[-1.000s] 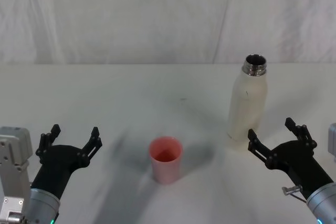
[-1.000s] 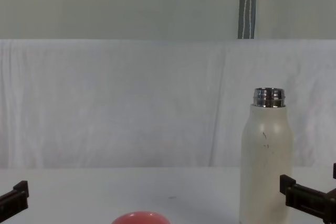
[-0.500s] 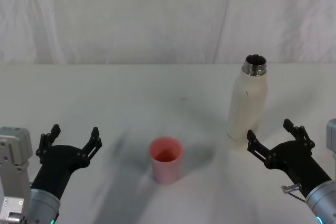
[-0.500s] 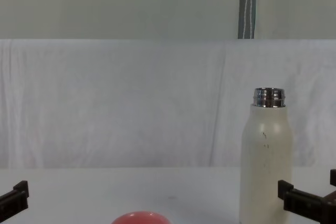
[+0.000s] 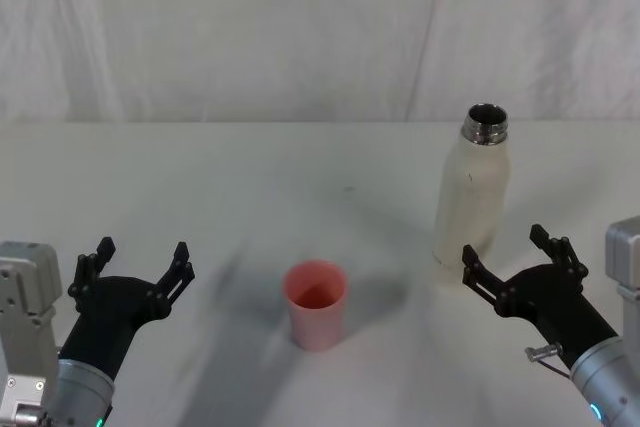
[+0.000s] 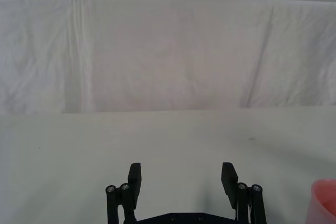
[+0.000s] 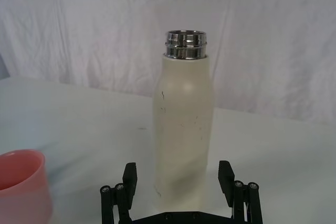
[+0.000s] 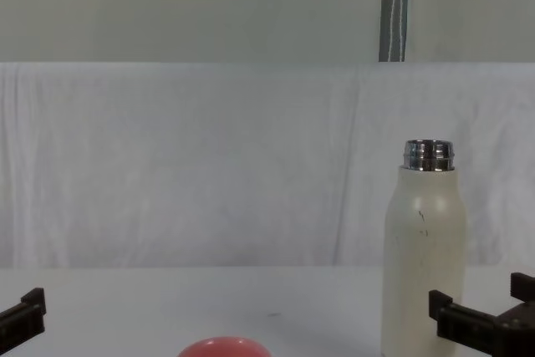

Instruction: Grasp the thermos with one hand and pour water into the cup lid.

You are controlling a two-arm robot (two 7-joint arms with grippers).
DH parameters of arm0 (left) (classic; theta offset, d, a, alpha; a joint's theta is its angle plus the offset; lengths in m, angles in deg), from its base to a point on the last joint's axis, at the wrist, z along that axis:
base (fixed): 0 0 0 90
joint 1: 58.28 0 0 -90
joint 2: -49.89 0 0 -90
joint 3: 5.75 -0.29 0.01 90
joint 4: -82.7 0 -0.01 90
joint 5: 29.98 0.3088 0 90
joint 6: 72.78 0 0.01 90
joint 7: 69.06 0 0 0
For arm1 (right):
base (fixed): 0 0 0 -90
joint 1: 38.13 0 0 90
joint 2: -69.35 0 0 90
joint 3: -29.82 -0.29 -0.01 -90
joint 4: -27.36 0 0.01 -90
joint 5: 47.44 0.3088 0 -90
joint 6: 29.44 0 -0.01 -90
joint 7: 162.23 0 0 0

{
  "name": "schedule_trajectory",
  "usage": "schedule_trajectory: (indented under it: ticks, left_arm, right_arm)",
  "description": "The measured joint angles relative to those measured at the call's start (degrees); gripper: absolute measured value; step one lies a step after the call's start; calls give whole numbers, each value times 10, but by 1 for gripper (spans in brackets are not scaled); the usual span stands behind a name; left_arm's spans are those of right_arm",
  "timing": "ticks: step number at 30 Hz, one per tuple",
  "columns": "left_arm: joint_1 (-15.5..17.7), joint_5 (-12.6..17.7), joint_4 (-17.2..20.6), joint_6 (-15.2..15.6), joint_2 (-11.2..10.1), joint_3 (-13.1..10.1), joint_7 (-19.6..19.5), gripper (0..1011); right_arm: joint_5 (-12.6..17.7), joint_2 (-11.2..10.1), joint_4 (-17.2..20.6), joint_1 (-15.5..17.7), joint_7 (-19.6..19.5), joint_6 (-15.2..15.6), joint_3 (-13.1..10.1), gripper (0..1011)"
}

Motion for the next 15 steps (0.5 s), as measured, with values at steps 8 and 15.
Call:
schedule_trajectory:
  ticks: [8,15]
  left_arm:
    - [0,0,0,0,0,0,0,1001]
    - [0,0,0,0,0,0,0,1001]
  right_arm:
    - [-3,-2,-23,-23,8,-1,7,1001]
    - [-3,-8,-44,-49,24,-3,17,1001]
